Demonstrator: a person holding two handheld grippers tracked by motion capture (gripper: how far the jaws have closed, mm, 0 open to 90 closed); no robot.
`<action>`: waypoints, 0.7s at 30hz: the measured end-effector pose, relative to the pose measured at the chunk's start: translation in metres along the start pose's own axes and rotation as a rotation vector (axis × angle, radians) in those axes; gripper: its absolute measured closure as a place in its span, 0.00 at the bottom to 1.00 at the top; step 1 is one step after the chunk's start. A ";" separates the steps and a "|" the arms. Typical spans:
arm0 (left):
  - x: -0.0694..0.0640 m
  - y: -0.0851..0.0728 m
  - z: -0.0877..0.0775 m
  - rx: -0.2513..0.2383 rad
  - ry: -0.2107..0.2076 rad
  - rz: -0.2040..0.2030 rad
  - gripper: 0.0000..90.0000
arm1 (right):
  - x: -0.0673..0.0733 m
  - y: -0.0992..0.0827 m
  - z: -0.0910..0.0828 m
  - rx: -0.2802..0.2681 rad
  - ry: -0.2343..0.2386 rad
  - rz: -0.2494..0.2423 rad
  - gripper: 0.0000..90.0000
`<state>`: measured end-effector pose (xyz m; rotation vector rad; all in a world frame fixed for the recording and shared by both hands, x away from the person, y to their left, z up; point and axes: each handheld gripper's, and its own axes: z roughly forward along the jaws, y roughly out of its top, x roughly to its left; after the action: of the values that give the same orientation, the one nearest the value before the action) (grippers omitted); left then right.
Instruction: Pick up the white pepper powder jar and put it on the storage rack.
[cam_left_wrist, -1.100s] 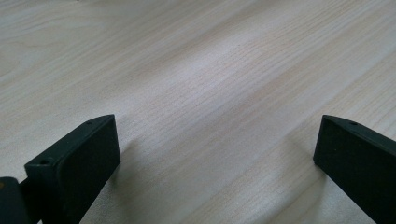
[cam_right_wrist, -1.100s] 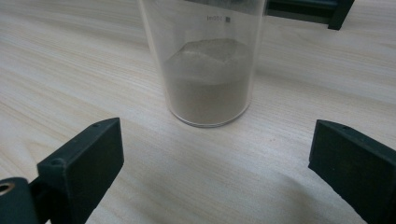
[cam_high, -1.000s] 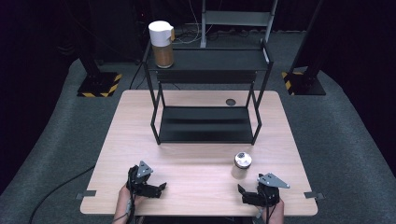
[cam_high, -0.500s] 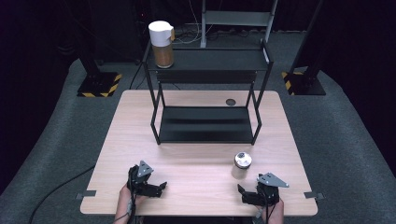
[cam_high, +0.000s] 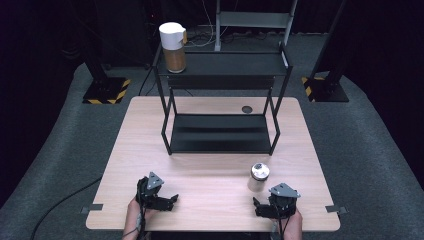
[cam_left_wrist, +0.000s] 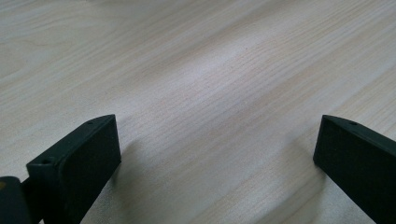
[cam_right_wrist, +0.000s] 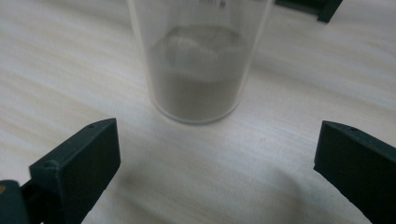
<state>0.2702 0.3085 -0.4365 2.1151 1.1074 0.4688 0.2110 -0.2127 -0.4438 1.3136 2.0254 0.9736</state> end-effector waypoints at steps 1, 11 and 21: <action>0.000 0.000 0.000 0.000 0.001 -0.001 0.00 | 0.003 -0.001 -0.003 -0.037 -0.006 -0.007 0.00; -0.001 0.000 0.000 0.000 0.006 -0.007 0.00 | 0.019 0.012 0.016 -0.116 -0.038 -0.056 0.00; -0.002 -0.001 0.000 -0.002 0.013 -0.015 0.00 | 0.016 0.009 0.038 -0.179 -0.014 -0.064 0.00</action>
<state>0.2689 0.3074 -0.4368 2.1029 1.1293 0.4773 0.2380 -0.1852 -0.4605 1.1515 1.9092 1.0858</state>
